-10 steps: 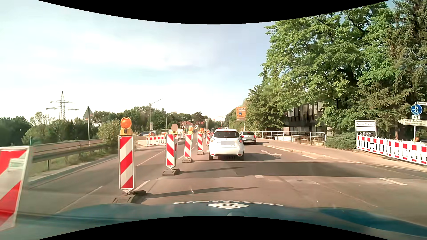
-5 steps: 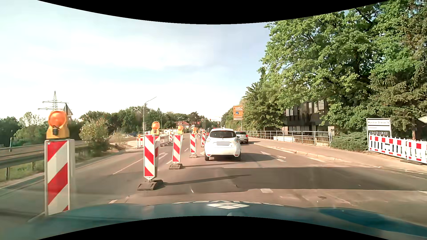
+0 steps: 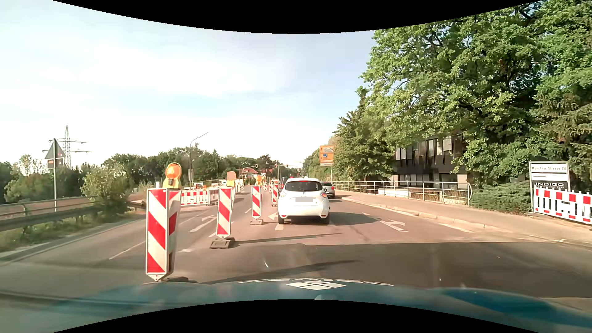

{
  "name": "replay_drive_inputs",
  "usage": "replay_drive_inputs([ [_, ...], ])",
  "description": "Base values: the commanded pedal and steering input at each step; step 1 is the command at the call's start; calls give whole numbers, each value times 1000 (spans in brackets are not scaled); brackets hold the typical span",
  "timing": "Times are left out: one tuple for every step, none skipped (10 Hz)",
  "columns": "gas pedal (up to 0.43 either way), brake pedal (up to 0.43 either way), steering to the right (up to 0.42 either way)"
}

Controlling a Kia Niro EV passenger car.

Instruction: Follow the waypoints while adhering to traffic rules and regulations

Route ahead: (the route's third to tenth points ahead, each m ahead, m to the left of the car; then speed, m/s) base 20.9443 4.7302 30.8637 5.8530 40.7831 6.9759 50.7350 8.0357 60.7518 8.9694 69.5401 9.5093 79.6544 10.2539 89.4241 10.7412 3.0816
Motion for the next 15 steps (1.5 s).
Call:
replay_drive_inputs([
  [0, 0, 29],
  [0, 0, 26],
  [0, 0, 22],
  [0, 0, 14],
  [0, 0, 6],
  [0, 0, -3],
  [0, 0, -8],
  [0, 0, -8],
  [0, 0, -13],
  [0, 6, -17],
  [0, 30, -21],
  [0, 79, -22],
  [0, 110, -21],
  [0, 116, -17],
  [0, 122, -14],
])
